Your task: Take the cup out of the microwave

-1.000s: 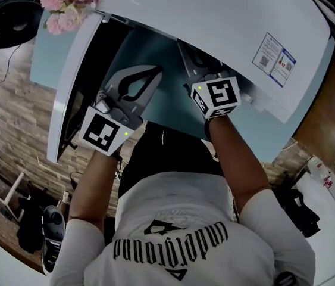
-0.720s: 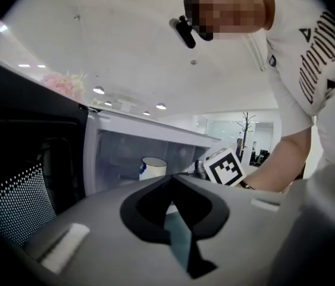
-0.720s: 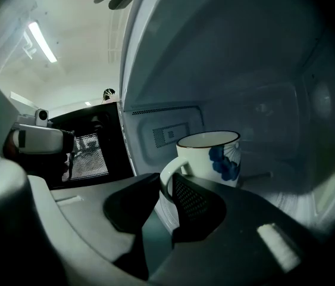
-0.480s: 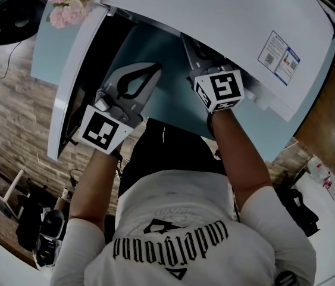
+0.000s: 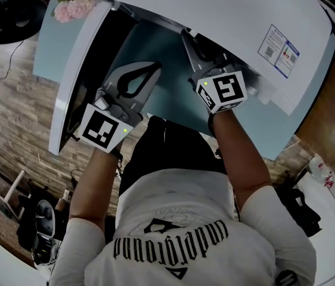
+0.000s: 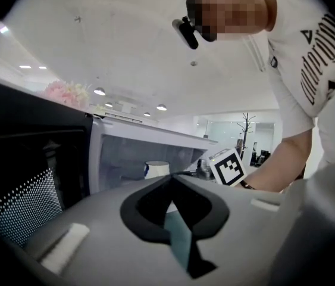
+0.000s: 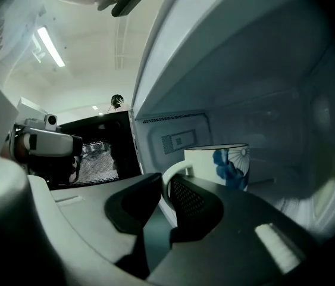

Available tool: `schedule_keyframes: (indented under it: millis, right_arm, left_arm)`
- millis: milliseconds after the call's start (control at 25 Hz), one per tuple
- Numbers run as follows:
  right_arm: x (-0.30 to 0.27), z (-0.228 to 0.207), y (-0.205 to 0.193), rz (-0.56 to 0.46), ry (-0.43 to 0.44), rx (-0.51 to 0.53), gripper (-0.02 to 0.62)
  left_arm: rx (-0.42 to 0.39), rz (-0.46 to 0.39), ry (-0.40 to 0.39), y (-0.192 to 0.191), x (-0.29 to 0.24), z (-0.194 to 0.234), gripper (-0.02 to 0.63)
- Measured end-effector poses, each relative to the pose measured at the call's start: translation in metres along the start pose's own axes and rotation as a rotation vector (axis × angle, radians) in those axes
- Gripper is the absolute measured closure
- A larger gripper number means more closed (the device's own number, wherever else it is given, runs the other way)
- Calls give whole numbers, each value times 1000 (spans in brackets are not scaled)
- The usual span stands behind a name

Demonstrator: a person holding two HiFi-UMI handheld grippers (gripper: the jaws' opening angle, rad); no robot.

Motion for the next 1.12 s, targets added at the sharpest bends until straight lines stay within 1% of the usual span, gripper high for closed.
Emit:
schedule_keyframes:
  millis: [320,480,760,920,1040,1120]
  right_arm:
    - [27,21,-6,-4,26,-1,545]
    - [44,40,-4,-7,40,21,545]
    - [68,68,-4,-36,18,26,545]
    - [83,85,-1,-50,7,39,545]
    - [99,98,7,-67,3,50,545]
    - [111,107,17,-80,1,69,545]
  left_arm:
    - [-35,-27,3,9,18,-14,555]
    - [-55,-39,3,14,33,-25,557]
    - [-80,-61,-1,15,62,-48,555]
    - [-80,-67,-1,14,78,-62,555]
    - [-95,-70,3,17,91,-71,555]
    - [-96,-66,-13,19,100,-78,557]
Point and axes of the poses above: the fingertips, and each gripper's own axes: x backward along the fingers, z to its left, y out of its top, the point moved 7 cm from there along x, backward along the fingers, and after that the axes turned 6 degrees about z, right-handed, at the moved point
